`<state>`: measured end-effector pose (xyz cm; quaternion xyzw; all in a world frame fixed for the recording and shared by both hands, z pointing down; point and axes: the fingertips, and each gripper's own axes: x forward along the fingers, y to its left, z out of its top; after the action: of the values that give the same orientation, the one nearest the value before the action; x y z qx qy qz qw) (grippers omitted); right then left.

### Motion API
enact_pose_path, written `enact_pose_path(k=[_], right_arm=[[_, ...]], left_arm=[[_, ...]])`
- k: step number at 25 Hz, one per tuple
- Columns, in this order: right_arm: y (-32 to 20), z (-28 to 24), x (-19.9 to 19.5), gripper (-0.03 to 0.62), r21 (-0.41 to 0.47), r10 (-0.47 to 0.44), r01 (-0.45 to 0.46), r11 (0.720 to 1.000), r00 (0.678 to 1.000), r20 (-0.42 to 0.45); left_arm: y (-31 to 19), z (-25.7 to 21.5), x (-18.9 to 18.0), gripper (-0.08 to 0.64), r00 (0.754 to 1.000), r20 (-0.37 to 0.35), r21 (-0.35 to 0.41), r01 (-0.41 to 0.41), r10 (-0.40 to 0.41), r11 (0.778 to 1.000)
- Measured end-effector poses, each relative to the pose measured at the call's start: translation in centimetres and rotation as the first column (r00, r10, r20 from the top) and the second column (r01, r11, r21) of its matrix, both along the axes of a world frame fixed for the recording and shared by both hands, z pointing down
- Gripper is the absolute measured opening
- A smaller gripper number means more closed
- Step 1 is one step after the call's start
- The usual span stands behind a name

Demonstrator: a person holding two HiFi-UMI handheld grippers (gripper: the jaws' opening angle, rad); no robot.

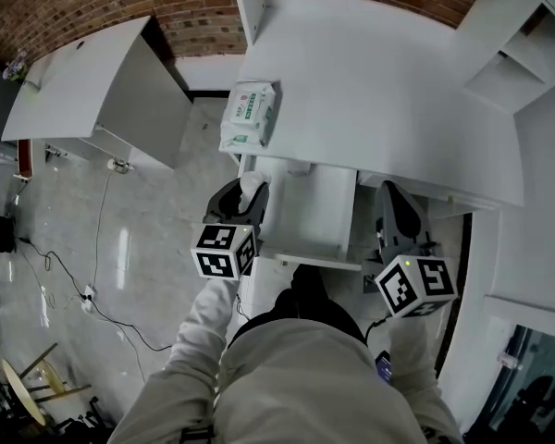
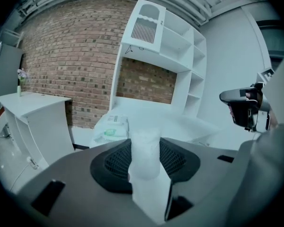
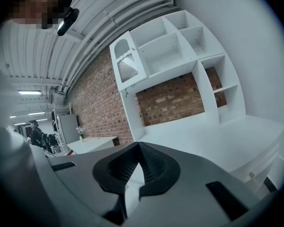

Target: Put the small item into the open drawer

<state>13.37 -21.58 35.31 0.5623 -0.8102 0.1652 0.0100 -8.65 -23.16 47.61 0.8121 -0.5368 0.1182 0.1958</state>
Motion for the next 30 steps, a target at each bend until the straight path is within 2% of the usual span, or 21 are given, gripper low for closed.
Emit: enact_pose_path(k=[11, 21, 27, 30], right_arm=[[-1.2, 1.8, 1.1, 0.028, -0.046, 0.010, -0.011, 0.999, 1.000, -0.012], [-1.9, 3.3, 2.6, 0.028, -0.089, 0.032, -0.033, 0.995, 0.999, -0.018], [-2.5, 4.2, 3.4, 0.028, -0.108, 0.045, -0.047, 0.993, 0.999, -0.020], [-2.8, 4.5, 3.7, 0.028, -0.119, 0.048, -0.050, 0.992, 0.999, -0.020]], left_arm=[[-1.6, 7.1, 3.7, 0.179, 0.991, 0.075, -0.143, -0.098, 0.109, 0.985], [-2.4, 14.0, 6.1, 0.181, 0.965, 0.143, -0.314, -0.166, 0.220, 0.935], [-3.2, 18.3, 6.5, 0.181, 0.953, 0.173, -0.388, -0.166, 0.249, 0.907], [-3.0, 20.6, 6.7, 0.181, 0.948, 0.164, -0.444, -0.176, 0.273, 0.879]])
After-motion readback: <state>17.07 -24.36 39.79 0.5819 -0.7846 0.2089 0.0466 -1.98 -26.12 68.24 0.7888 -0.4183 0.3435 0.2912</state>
